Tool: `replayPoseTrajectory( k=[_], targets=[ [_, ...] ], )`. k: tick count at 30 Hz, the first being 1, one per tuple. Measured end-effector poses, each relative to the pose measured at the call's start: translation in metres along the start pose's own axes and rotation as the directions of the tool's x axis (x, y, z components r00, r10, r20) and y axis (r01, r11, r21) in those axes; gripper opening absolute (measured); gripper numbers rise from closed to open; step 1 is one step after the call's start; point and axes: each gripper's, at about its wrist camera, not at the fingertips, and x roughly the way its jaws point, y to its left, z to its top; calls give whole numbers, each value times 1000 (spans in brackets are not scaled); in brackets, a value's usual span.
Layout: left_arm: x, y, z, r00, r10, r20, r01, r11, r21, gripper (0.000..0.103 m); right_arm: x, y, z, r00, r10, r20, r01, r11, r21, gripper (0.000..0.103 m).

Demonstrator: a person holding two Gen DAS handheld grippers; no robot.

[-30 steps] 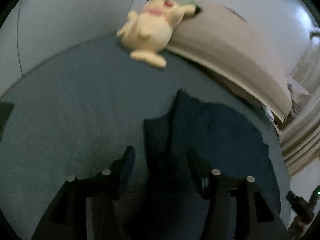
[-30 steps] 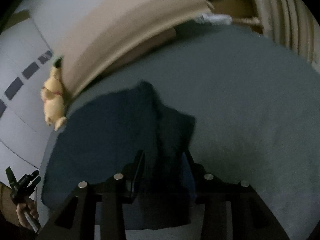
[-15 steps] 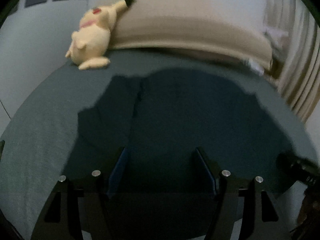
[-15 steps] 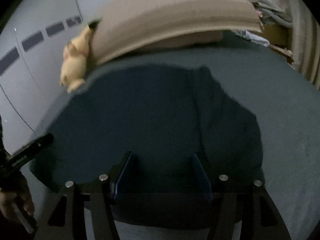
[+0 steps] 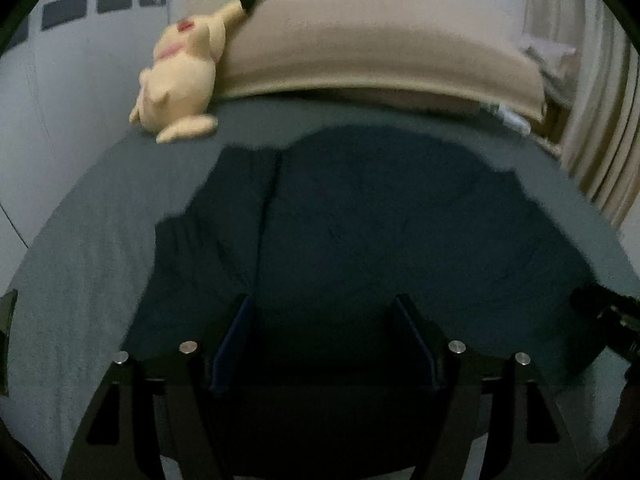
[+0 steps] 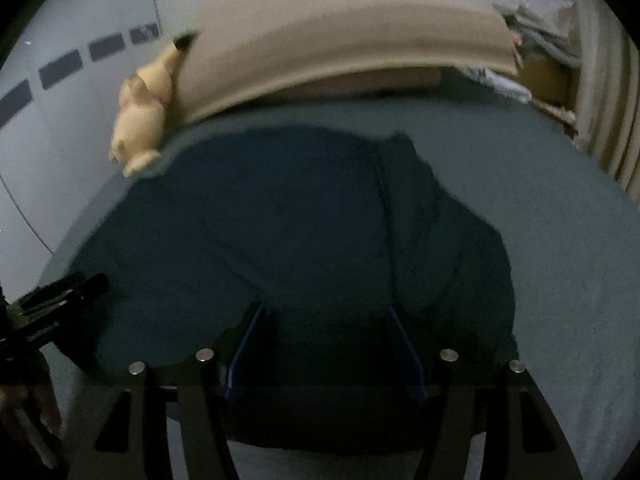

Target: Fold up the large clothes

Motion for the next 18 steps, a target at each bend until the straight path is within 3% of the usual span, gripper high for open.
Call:
replayPoseTrajectory(
  k=[8,13,18],
  targets=[
    [12,-30,29,1000,-3,2,3,998,59,74,10,24,34,1000,10,25,-10,1000,-17,74],
    [50,-37,32,996,37,-87,-29,995,92,75,47,25,41,999,-19,-37,18,1000,-15,74],
    [66,-39,22,992,67,-110,-54,991,119,82,70,23,30,995,-49,-89,46,999,-29,79]
  ],
)
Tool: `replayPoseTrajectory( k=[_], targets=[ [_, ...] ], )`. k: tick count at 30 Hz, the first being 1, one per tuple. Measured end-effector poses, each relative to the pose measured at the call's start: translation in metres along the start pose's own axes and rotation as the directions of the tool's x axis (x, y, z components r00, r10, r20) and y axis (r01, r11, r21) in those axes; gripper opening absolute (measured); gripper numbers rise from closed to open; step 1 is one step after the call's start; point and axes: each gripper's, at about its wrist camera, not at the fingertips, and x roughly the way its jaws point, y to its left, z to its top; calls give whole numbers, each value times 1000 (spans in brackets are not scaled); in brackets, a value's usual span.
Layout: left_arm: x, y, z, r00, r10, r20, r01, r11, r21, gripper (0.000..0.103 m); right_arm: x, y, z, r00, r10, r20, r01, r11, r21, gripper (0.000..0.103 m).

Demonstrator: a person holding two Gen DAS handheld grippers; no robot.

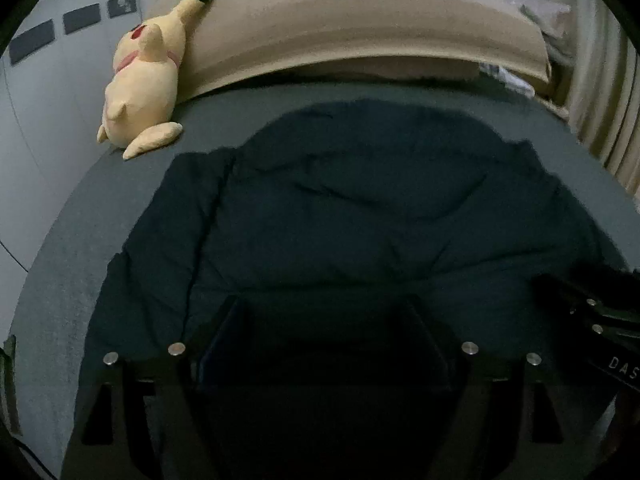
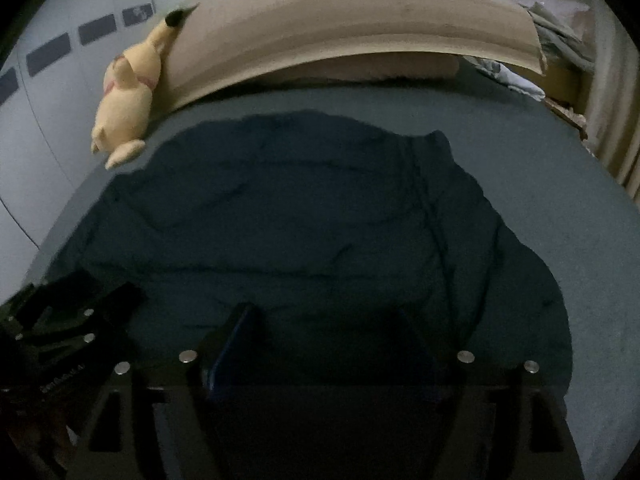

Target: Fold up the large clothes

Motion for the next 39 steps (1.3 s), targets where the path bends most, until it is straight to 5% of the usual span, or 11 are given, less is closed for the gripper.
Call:
replayPoseTrajectory(
  k=[7,11,18,24,39],
  targets=[
    [0,5,1,999,-16,-33,15,1000,-15,83,2,-3,-2,999,7,-37,-7,1000,4,81],
    [-19,16,-2,999,-22,-39,20,998,-53,83,-30,-17,-9,999,39,27,-40,998,54,81],
    [-50,36,-27,999,-1,-38,-3,996,-87,83,-72,-35,-51,998,59,32,-61,993,99,81],
    [-69,48,-46,998,8,-59,-15,994,-111,83,-68,-38,-77,998,51,-26,-48,993,106,83],
    [-105,73,-77,998,36,-51,-42,991,-129,83,-100,-81,-94,990,139,-9,-130,943,305,83]
  ],
)
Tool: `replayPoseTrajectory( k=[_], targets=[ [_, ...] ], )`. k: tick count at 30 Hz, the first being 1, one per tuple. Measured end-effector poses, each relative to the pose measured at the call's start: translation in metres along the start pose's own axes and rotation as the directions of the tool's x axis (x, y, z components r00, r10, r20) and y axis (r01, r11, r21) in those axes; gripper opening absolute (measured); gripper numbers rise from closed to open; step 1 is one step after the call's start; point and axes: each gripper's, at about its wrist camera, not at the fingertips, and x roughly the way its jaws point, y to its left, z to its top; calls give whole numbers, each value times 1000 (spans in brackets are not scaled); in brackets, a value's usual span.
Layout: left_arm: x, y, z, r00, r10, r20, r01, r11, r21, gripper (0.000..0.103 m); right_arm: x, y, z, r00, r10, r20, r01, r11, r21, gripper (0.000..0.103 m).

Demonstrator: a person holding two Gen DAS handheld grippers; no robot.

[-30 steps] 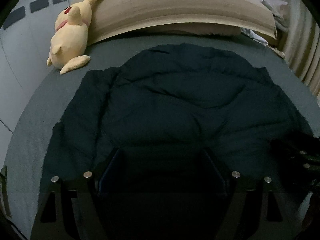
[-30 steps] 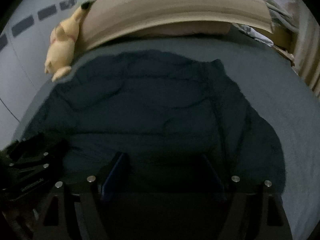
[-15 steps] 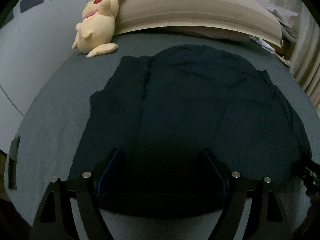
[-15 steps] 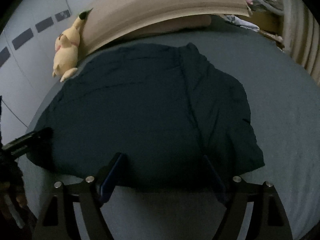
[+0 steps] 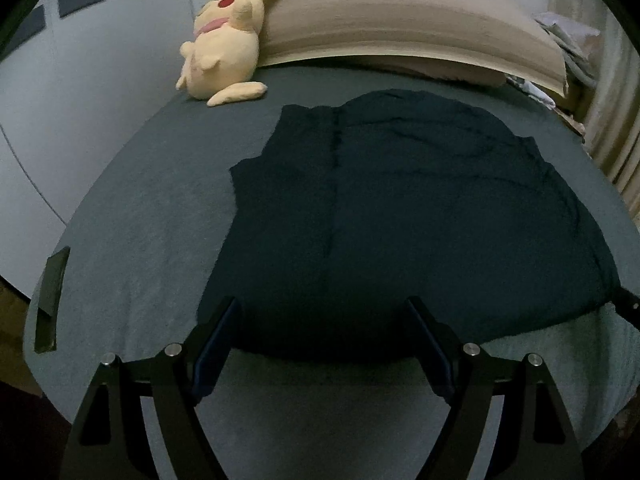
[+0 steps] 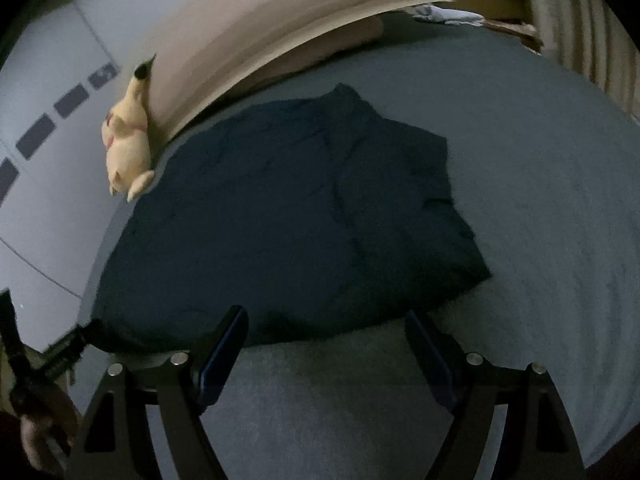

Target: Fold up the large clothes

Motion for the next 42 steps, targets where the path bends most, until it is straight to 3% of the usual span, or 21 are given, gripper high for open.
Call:
replayPoseTrajectory(
  k=[6,12,15,19,21,25,29,32,35,37,38,40,42],
  targets=[
    [-10,31,-22,997,-60,41,64,991,-116,83,-19,-9,-18,999,32,22,-33,999,14,84],
    [1,93,-22,989,-134,67,149,917,-370,83,-16,-46,-23,995,89,35,-93,984,149,84],
    [8,114,-6,981,-173,91,195,892,-409,83,-15,-81,-9,991,114,72,-130,952,278,84],
    [36,130,20,963,-264,57,263,870,-417,84,-6,-107,20,987,144,66,-157,938,310,84],
    [52,135,30,940,-338,40,323,850,-416,84,3,-115,38,987,150,51,-158,941,301,84],
    [86,144,42,868,-496,16,436,747,-501,84,29,-123,62,980,197,4,-189,935,301,84],
    [106,147,51,803,-595,38,521,669,-530,84,60,-123,78,965,257,-52,-232,929,290,84],
    [116,140,57,771,-637,18,554,657,-511,84,78,-117,86,947,312,-79,-280,918,280,84],
    [131,130,63,757,-653,-33,554,667,-499,84,95,-108,92,927,357,-119,-319,913,253,84],
    [144,121,63,725,-684,-78,563,655,-503,84,106,-101,95,913,379,-150,-340,911,233,84],
    [147,117,63,720,-688,-93,565,658,-498,84,107,-98,93,911,380,-159,-342,912,225,85],
    [148,112,66,725,-681,-100,565,672,-479,84,114,-94,96,909,378,-177,-340,917,210,85],
    [148,109,69,718,-689,-97,572,664,-482,84,117,-92,101,906,380,-186,-342,917,208,82]
  ],
)
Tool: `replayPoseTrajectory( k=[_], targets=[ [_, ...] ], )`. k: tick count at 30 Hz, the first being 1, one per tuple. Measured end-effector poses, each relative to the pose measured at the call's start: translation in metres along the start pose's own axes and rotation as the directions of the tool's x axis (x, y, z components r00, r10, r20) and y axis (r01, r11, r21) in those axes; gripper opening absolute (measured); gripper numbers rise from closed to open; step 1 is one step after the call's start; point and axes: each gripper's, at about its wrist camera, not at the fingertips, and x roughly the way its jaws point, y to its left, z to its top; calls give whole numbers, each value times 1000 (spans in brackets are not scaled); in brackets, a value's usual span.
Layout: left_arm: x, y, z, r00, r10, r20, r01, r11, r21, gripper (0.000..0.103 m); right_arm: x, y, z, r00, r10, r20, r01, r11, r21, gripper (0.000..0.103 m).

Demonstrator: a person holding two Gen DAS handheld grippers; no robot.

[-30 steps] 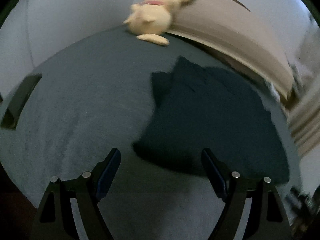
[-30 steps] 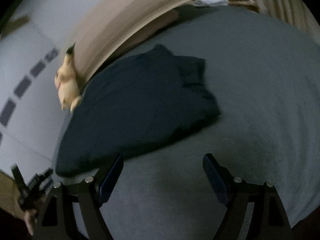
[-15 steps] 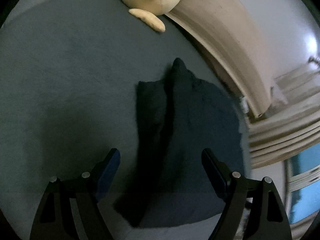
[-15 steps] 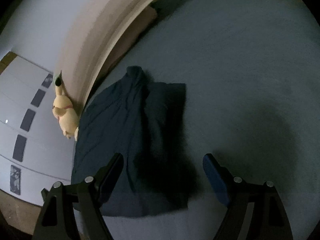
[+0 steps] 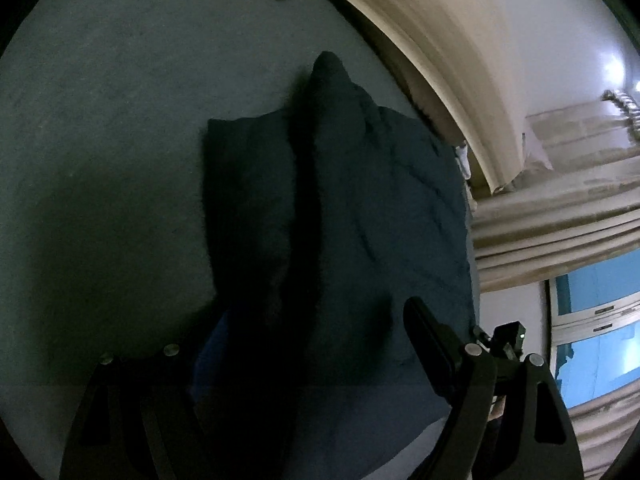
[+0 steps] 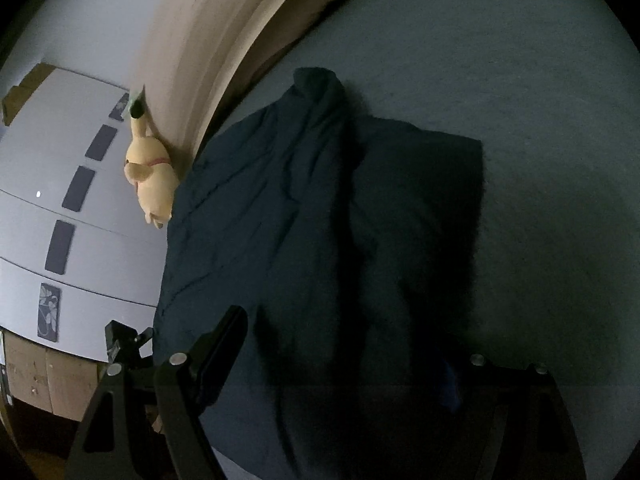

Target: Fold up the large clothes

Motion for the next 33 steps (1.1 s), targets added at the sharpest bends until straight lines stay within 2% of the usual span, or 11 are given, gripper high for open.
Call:
replayPoseTrajectory(
  k=[2,5,9,12,17,19,22,27,30,32,33],
  targets=[
    [5,-4,-4,1000,30,-1,-30,999,38,83,3,6,2,1000,-25,-14,25,999,-41,70],
    [12,-25,-18,986,167,18,-167,971,168,73,13,13,4,996,-76,-41,72,994,-76,60],
    [9,-46,-19,970,242,38,-244,947,208,31,16,42,3,987,-157,-31,150,975,-166,32],
    [-4,-71,-20,954,286,84,-298,918,260,20,0,79,5,980,-199,21,199,952,-233,25],
    [-55,-127,-22,960,206,191,-260,911,321,15,-50,160,6,977,-161,137,200,912,-358,21],
    [-81,-162,-30,950,171,262,-263,891,370,15,-77,198,3,970,-145,197,216,885,-412,21],
    [-117,-193,-51,937,108,333,-249,875,416,16,-117,219,-7,953,-120,279,237,868,-436,21],
    [-127,-185,-101,932,66,356,-232,863,449,16,-152,192,-42,941,-91,325,226,885,-406,21],
    [-95,-153,-123,946,87,312,-217,886,409,17,-136,151,-66,948,-130,292,231,909,-347,21],
    [-60,-121,-130,954,148,259,-237,904,356,22,-114,117,-76,955,-161,251,232,930,-284,25],
    [-38,-97,-137,944,243,221,-302,907,292,27,-98,92,-83,956,-198,218,250,937,-243,34]
  ],
)
